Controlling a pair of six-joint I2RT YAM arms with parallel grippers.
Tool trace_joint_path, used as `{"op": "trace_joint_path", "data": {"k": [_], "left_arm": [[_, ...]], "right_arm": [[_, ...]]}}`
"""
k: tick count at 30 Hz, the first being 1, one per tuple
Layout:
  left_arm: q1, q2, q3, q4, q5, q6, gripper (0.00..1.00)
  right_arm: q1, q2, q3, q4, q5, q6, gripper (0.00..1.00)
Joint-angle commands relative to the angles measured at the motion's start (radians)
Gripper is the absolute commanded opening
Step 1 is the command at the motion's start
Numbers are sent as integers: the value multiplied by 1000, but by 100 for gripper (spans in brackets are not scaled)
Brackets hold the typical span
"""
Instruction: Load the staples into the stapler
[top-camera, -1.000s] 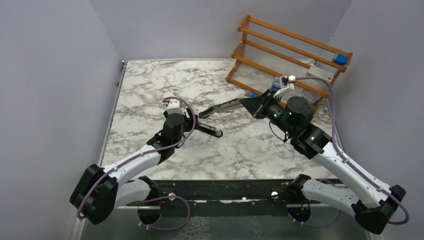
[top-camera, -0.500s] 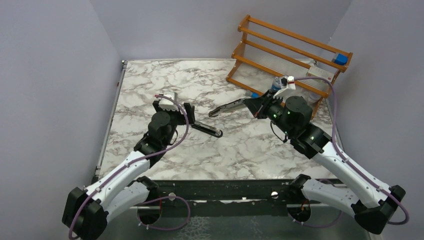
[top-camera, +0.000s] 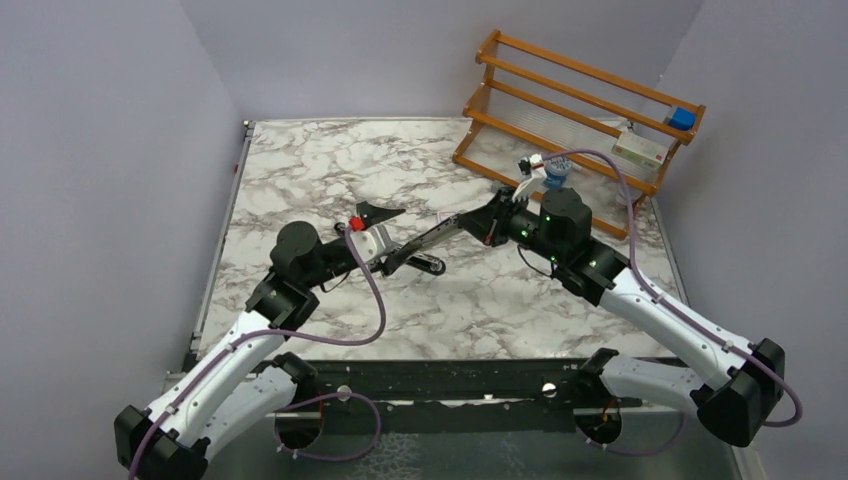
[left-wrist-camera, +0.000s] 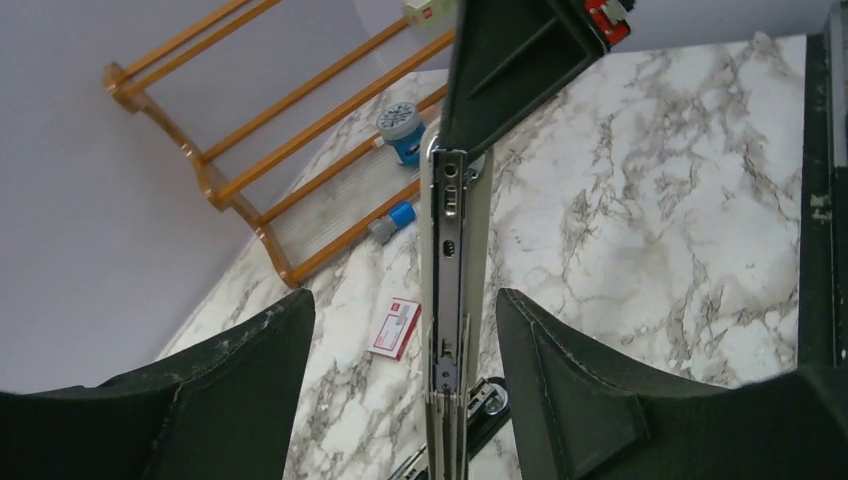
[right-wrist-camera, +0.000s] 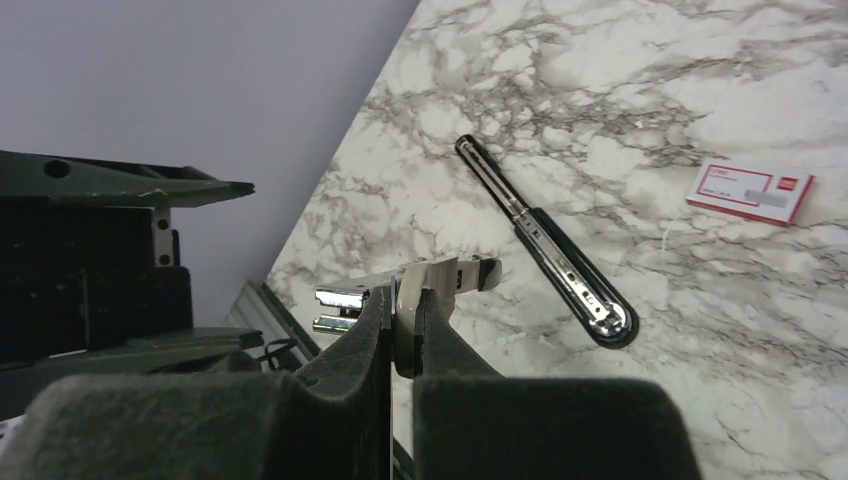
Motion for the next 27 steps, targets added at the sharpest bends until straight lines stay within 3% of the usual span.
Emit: {"op": "trace_joint_path", "data": {"k": [1,13,27], "left_arm": [[0,38,42,-115,183,156,66],[0,65,-33,-93,134,143,63],[-1,84,-33,-100,82,155,44]], "right_arm": [[-6,-3,19,199,-142,38,1],[-13,-6,25,233,-200,56,1],[-16,-3,30,228,-209,55,1]]}}
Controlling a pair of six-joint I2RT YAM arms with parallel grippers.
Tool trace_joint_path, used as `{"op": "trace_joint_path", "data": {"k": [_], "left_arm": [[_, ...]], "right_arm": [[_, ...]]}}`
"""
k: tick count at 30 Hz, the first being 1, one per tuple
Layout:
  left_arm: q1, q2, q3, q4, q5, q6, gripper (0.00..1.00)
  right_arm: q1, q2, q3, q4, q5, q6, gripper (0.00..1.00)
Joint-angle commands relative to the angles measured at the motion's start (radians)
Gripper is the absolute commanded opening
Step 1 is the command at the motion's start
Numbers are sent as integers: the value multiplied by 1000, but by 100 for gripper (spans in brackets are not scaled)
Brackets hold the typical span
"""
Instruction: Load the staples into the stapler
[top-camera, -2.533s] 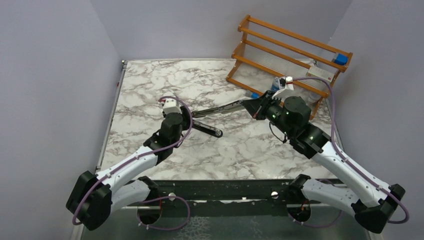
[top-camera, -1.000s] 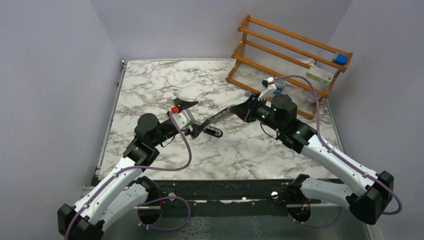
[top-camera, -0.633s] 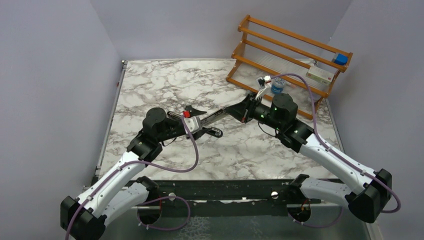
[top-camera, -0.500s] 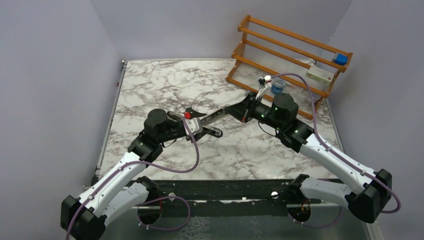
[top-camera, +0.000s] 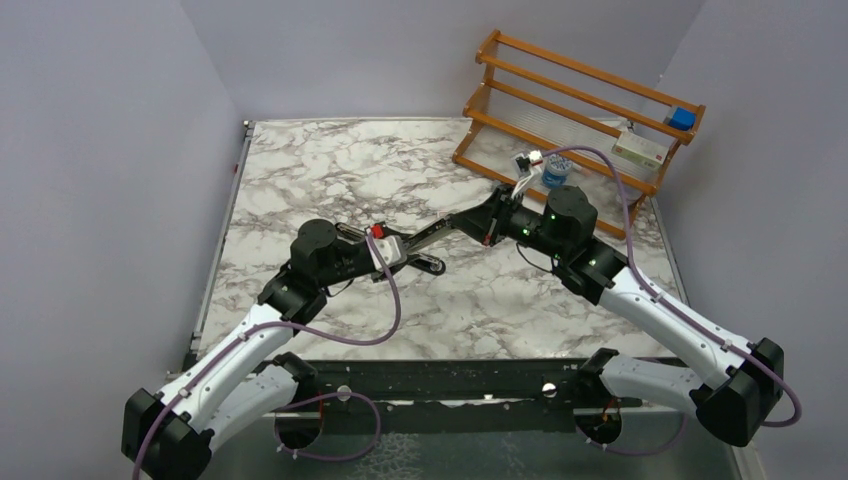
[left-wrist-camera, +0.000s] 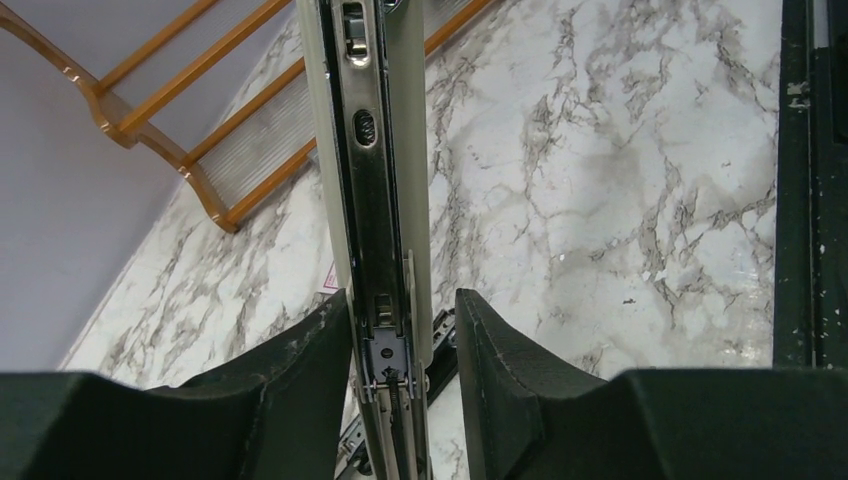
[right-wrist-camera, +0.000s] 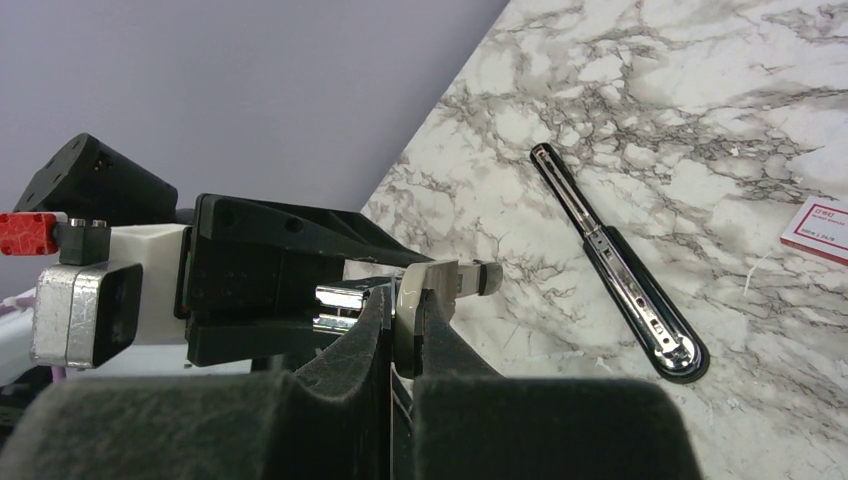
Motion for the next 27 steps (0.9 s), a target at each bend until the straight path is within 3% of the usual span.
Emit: {"op": "trace_joint_path", "data": {"k": [1,9,12,15,20,27], "left_arm": [[0,9,4,11,-26,15,41],[1,44,26,10,-72,4,20],[0,62,38,13,-88,10,1],[1,69,51,7,-113,32,0],[0,36,32,39,-128,64,0],[1,41,31,7,-137,91,0]], "right_arm": [[-5,-16,31,113,-32,27,1],[-7,-7,29,120,-44,40,1],[-7,-5,26,120,-48,43,1],[-7,-5,28,83,-17,25,1],[-6,-12,55,-36,90,-31,21],[-6,-48,65,-78,165,-52,30]]}}
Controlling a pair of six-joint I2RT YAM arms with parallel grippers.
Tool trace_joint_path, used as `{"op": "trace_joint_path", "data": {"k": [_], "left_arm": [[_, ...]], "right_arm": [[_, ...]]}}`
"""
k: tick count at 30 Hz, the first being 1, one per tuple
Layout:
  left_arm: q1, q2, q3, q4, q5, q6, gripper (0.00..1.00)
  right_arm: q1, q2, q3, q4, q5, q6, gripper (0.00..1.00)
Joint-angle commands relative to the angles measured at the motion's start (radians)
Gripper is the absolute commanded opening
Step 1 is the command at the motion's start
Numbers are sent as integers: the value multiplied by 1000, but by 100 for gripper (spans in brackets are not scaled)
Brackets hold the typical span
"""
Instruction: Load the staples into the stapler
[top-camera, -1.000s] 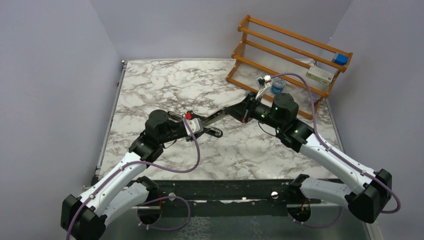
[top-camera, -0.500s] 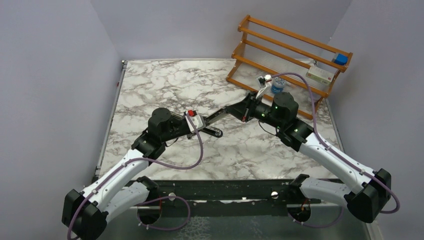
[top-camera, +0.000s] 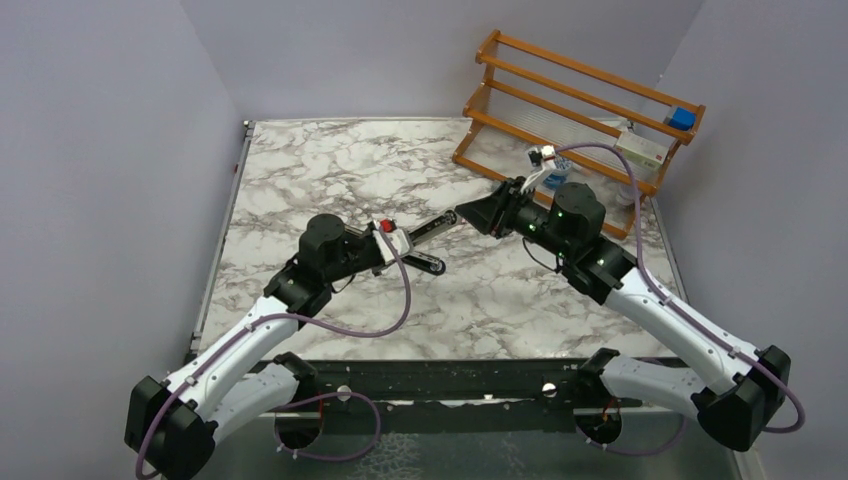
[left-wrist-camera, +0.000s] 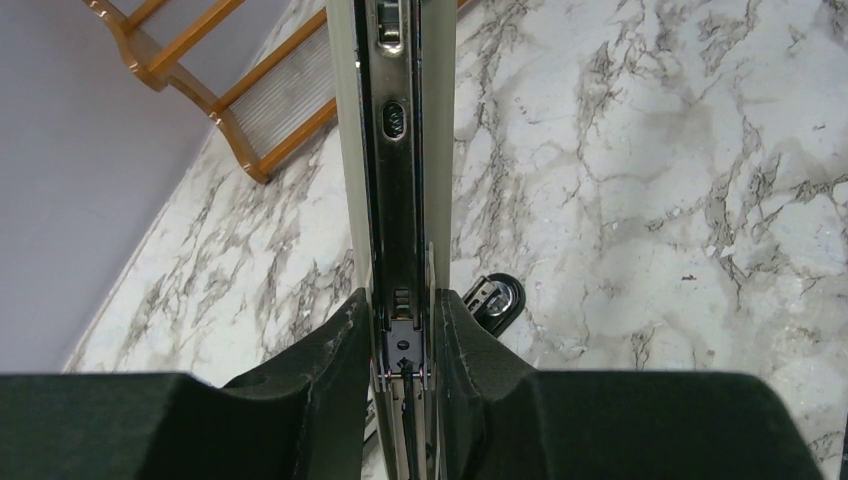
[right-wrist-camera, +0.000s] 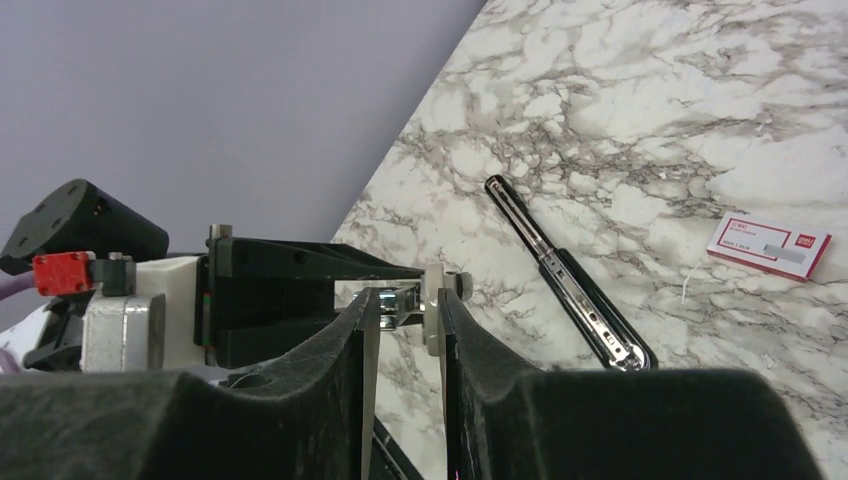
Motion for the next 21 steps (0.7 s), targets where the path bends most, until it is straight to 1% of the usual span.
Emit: {"op": "trace_joint_path", "data": {"k": [1,4,6,10,12,13,16,21], "left_arm": [[2,-21,9,16,-10,45,0],[1,-20,23,-41,13,89,0],[2,-9,53,-125,40,137,0],[2,65,163,-391,127,286,0],[1,101,203,-491,149,345,0],[1,118,212,-539,154,414,0],[-2,156,208,-624,114,509,0],[-46,254,197,-692,-13,593,0]], "right_arm": [[3,-43,35,-23,88,-21,31],[3,-77,21,-28,163,-19,32],[3,-103,2,-21,220,-31,33],[3,-120,-18,-20,286,-84,34],[2,-120,-30,-17,299,-98,35],[3,-121,-39,-13,299,-101,35],[2,-121,-55,-7,283,-104,35],[3,-101,-77,-5,237,-107,35]]}}
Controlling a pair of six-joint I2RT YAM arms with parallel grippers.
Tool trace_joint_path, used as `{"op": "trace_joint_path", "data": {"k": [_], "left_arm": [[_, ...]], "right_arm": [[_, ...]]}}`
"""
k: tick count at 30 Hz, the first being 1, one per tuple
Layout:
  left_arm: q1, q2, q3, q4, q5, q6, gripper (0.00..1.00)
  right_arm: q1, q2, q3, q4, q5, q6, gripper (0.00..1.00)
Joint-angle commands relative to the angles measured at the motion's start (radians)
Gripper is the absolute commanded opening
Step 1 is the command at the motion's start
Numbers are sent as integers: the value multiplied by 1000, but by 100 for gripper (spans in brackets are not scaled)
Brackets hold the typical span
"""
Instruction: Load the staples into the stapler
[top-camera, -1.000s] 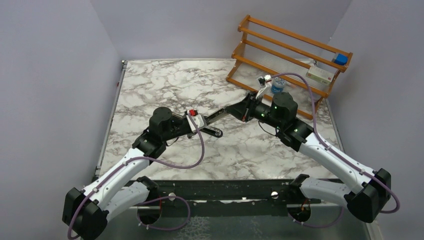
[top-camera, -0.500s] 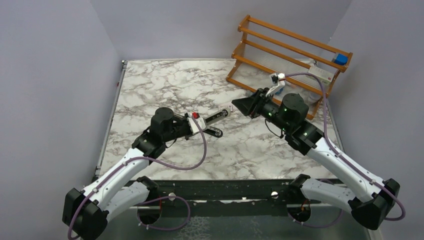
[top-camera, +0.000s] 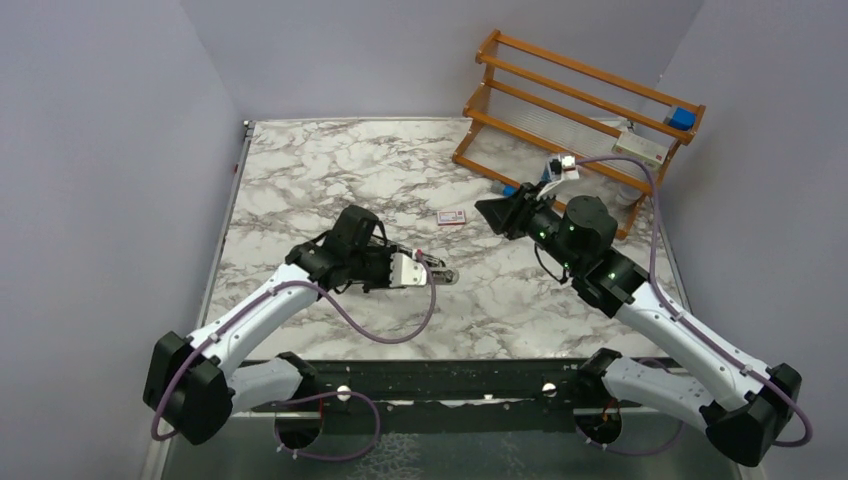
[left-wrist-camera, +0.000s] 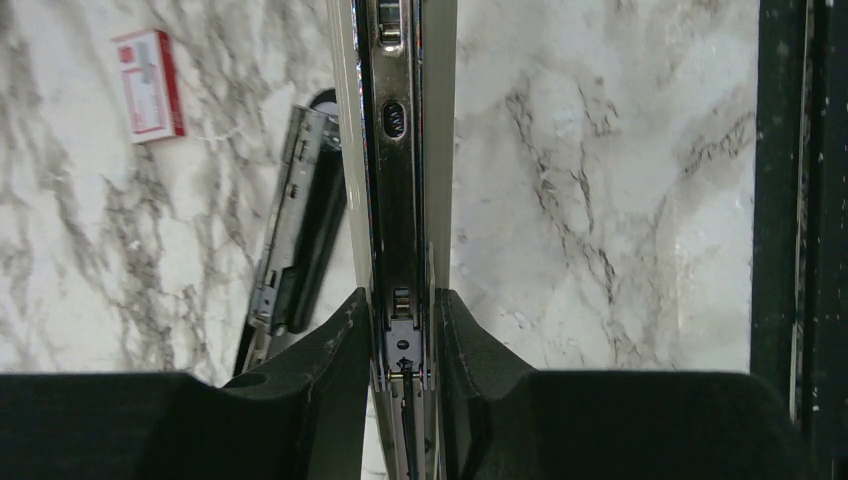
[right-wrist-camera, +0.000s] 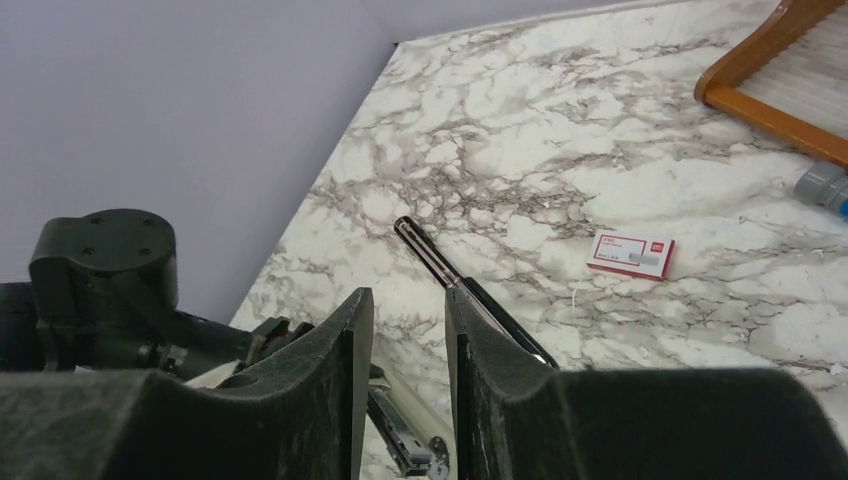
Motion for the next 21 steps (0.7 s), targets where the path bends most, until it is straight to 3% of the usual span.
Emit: {"op": "trace_joint_path", "data": {"k": [1,10,16,21], "left_arm": [[-44,75,15,-101,-74,154,0],[-124,284,16,-115,-286,199,0],[-156,376,27,-115,-302,173,0],[-161,399,26,-106,-331,173,18]], "right_arm": [[2,17,-23,16,-19,-26,35],[2,60,-55,10,-89,-32,35],[2,83,-96,-14,-110,-53,36],[2,90,-144,-16,-106,-47,36]]}}
